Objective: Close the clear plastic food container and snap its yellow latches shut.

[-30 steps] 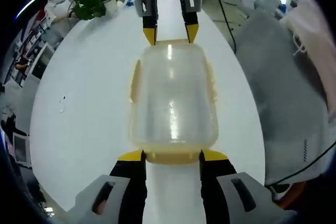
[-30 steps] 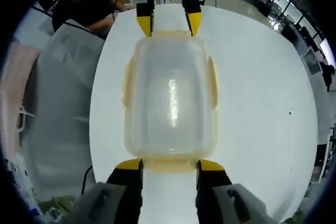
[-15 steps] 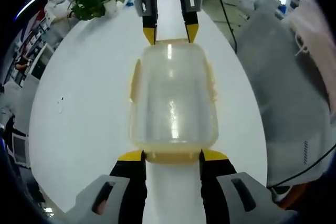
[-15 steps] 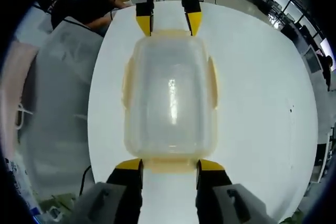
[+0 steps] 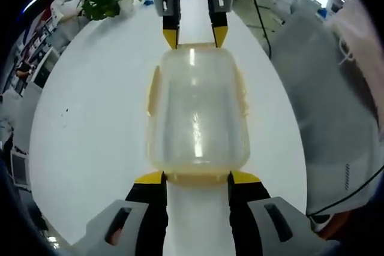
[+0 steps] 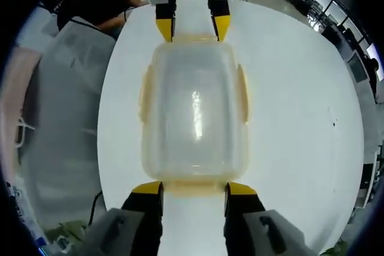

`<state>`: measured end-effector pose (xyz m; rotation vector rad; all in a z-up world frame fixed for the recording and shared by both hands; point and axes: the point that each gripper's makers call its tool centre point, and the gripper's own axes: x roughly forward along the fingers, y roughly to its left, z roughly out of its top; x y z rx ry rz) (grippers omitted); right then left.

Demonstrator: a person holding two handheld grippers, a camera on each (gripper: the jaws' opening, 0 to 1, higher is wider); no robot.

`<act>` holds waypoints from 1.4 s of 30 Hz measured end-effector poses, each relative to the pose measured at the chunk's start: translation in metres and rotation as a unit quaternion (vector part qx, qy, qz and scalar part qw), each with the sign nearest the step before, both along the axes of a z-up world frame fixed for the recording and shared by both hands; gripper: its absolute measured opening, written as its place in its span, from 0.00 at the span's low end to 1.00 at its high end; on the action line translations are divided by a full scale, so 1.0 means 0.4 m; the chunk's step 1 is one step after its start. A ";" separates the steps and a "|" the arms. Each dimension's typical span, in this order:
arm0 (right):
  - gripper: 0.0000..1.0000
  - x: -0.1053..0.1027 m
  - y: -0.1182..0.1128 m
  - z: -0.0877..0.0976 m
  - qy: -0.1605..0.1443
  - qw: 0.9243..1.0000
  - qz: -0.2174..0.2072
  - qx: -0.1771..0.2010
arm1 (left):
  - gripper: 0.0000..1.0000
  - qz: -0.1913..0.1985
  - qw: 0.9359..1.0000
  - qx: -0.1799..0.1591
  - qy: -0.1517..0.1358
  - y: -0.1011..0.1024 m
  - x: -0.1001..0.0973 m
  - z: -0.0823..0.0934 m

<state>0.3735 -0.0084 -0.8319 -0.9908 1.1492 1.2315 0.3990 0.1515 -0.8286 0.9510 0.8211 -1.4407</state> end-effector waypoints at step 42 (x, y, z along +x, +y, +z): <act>0.43 -0.012 -0.038 0.066 0.004 0.923 -0.312 0.225 | 0.44 0.256 0.950 -0.168 0.064 0.063 0.002 0.096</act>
